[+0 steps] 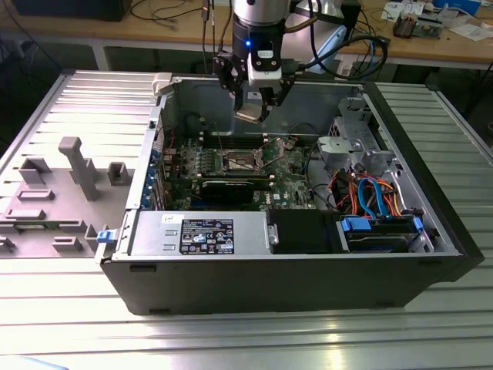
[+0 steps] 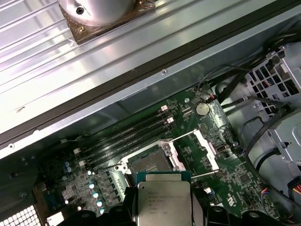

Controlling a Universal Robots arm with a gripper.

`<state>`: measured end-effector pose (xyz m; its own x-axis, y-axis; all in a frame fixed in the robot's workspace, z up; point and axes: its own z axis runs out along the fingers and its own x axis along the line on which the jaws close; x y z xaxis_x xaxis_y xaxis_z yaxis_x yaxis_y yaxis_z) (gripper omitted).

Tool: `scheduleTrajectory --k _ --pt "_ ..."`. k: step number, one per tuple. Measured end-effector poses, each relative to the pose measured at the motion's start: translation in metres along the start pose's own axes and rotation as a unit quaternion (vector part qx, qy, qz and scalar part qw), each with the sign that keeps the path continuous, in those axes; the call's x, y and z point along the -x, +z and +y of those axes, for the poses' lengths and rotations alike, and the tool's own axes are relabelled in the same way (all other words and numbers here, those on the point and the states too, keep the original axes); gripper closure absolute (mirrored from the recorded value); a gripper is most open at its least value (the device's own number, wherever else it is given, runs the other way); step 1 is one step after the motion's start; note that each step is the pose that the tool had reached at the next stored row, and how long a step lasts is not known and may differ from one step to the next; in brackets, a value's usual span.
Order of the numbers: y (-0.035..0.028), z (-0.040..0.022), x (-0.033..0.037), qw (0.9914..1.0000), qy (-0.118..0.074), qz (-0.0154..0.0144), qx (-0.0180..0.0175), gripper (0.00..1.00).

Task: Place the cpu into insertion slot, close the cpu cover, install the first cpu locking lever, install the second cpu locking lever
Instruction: 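Place the cpu into insertion slot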

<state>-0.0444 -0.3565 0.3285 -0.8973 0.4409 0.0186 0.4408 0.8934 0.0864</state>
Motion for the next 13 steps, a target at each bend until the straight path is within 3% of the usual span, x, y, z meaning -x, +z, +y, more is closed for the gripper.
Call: scheduleTrajectory --k 13 --pt "0.0000 0.0000 0.0000 0.99993 0.012 -0.0010 0.0002 0.45"
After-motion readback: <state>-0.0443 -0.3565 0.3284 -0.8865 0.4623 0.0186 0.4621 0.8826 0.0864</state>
